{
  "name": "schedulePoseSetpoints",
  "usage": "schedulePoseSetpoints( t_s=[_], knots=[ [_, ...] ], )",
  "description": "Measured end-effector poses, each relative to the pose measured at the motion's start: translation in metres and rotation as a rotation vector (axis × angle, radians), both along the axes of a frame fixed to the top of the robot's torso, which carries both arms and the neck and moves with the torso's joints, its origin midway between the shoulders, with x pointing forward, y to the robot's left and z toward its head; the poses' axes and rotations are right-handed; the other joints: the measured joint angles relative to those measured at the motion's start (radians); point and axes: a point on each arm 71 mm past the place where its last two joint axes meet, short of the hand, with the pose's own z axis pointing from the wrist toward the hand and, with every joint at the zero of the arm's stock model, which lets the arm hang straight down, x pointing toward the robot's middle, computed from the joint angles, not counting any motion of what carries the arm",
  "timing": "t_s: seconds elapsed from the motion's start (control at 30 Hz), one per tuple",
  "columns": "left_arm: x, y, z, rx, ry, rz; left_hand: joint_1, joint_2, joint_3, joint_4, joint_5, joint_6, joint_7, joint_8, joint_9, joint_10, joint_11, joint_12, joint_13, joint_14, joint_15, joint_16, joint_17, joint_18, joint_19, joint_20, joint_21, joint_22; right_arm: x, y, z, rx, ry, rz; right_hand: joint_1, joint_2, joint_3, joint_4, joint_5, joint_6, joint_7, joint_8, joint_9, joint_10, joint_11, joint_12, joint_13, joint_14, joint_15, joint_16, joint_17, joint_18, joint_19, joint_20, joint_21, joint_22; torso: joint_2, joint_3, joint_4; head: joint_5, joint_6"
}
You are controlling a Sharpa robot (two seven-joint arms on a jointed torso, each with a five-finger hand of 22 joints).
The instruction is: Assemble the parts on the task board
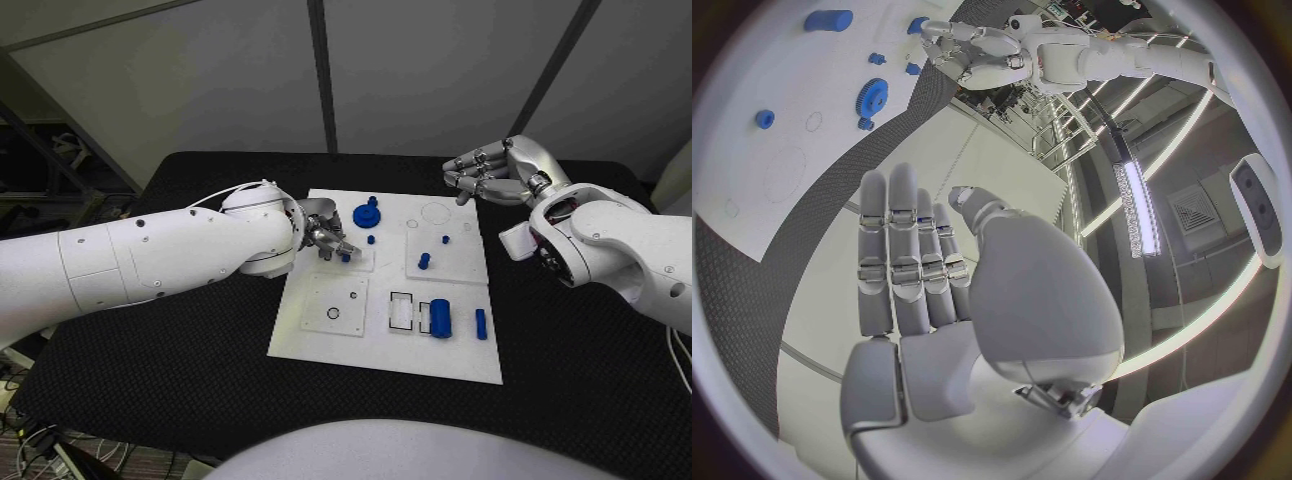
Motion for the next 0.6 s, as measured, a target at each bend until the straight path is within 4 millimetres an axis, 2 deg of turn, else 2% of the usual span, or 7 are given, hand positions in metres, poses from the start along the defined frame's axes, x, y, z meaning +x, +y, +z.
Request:
schedulePoseSetpoints(
  t_s=[0.13,0.23,0.6],
  knots=[
    [0.0002,-0.0012,-0.0008,0.003,0.004,-0.005,0.012,-0.004,-0.003,-0.003,0.0,0.004,-0.004,0.005,0.004,0.004,-0.004,0.0,0.0,0.0,0.0,0.0,0.0,0.0,0.0,0.0,0.005,0.0,0.0,0.0003,0.0,0.0,0.0,0.001,0.0,0.0,0.0,0.0,0.0,0.0,0.0,0.0,0.0,0.0,0.0,0.0,0.0,0.0,0.0,0.0,0.0,0.0,0.0,0.0,0.0,-0.001,0.0,0.0001,0.0,0.0,-0.001],
    [0.0007,-0.0012,-0.0015,0.007,0.007,-0.006,0.02,0.003,-0.001,-0.004,0.0,0.004,-0.004,0.008,0.008,0.004,-0.004,0.004,0.0,0.0,0.0,0.0,0.0,0.0,0.003,-0.003,0.005,0.0,0.0001,0.0002,-0.0001,0.0,0.0,0.001,0.0,0.0,0.0,0.0,0.0,0.0,0.0,0.0,0.0,0.0,0.0,0.0,0.0,0.0,0.0,0.0,0.0,0.0,0.0,0.0,0.0,-0.001,0.0,0.0001,-0.0001,0.0,-0.001],
    [0.0038,-0.0012,-0.0039,0.018,0.015,-0.006,0.039,0.005,0.005,-0.015,0.0,0.003,-0.004,0.016,0.015,0.007,-0.007,0.008,0.002,0.0,0.0,0.0,0.0,0.0,0.003,-0.004,0.009,0.0,0.0,0.0003,-0.0001,0.0,0.001,0.002,0.0,0.0,0.0,0.0,0.004,0.0,0.0,0.0,0.0,0.0,0.0,0.0,-0.001,0.0,0.0,-0.004,-0.001,0.0,0.0,0.0,-0.004,-0.001,0.0,0.0003,-0.0003,-0.002,0.0]
  ],
)
